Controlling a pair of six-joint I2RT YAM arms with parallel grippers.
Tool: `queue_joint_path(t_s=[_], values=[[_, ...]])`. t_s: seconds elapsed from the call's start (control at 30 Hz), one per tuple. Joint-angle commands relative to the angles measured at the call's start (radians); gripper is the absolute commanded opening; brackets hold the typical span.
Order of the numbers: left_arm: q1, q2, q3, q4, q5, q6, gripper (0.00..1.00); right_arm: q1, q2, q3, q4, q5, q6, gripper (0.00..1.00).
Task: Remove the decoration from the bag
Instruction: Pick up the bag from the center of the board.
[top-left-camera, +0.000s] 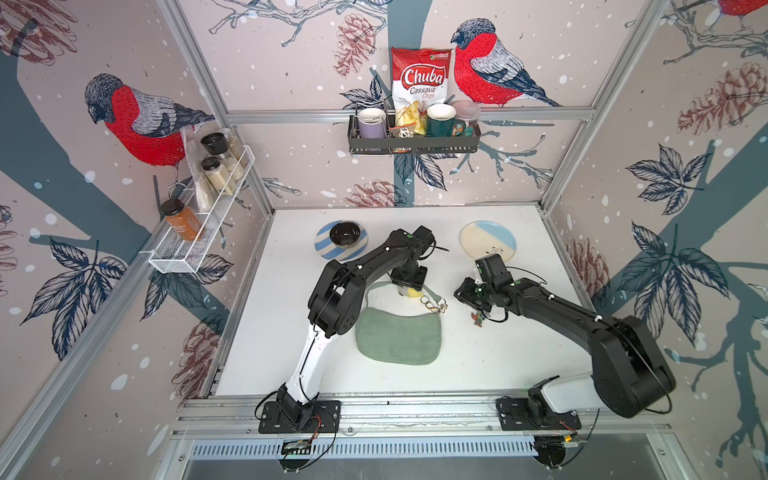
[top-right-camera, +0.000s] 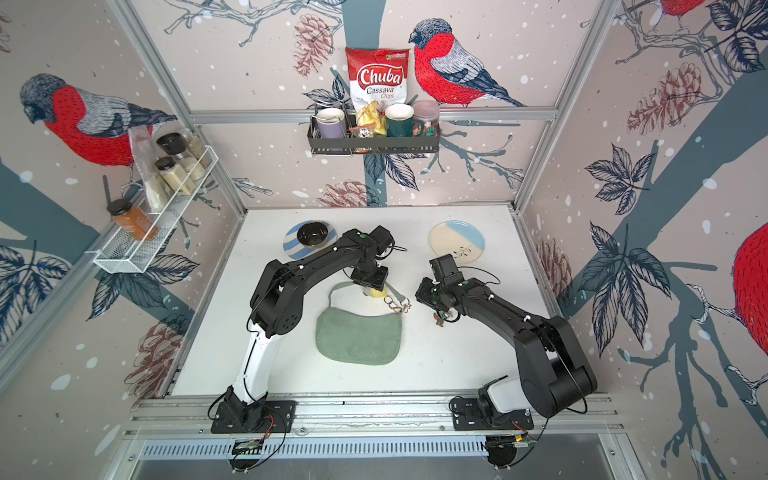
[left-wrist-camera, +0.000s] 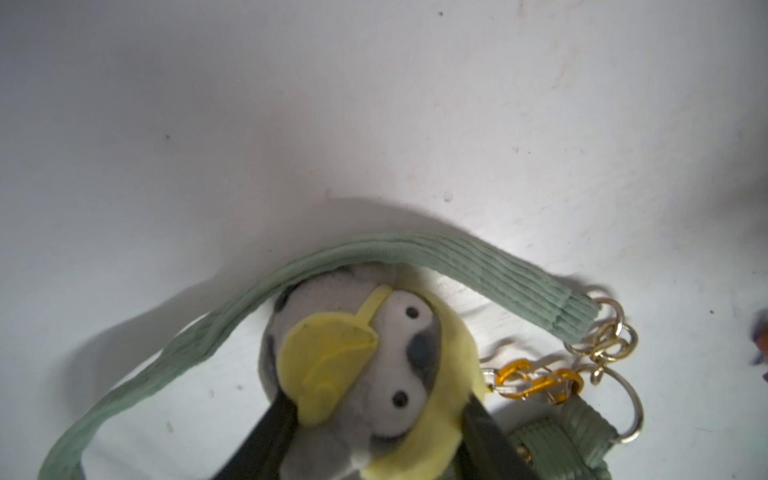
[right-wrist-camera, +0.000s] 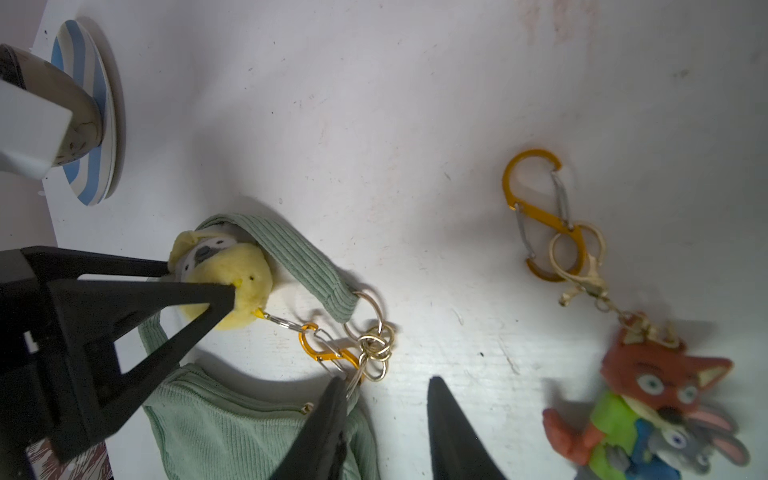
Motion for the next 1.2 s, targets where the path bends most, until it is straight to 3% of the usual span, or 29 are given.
queue_joint_path(t_s=[0.0,0.03,0.07,0.4,0.63,0.93,1.17], values=[[0.017,-0.014,0.007,0.040,0.096,-0.043,0.14,0.005,-0.007,0.004,-0.014,0.007,-0.004,0.34],[0.027,-0.041,0.004,0.045,0.105,-0.051,0.03,0.007,-0.011,0.002,-0.014,0.011,-0.006,0.34],[0.036,-0.076,0.004,0.045,0.112,-0.058,0.00,0.009,-0.015,-0.002,-0.014,0.011,-0.006,0.33],[0.050,-0.312,-0.028,0.067,0.219,-0.110,0.00,0.003,-0.078,-0.068,0.128,-0.071,0.012,0.29],[0.050,-0.361,-0.043,0.062,0.236,-0.106,0.00,0.006,-0.133,-0.197,0.431,-0.105,0.015,0.29],[0.041,-0.387,-0.037,0.026,0.284,-0.068,0.00,0.216,-0.247,-0.376,0.836,0.210,-0.296,0.32],[0.023,-0.393,-0.013,-0.021,0.293,-0.026,0.00,0.225,-0.247,-0.440,1.009,0.197,-0.360,0.28]])
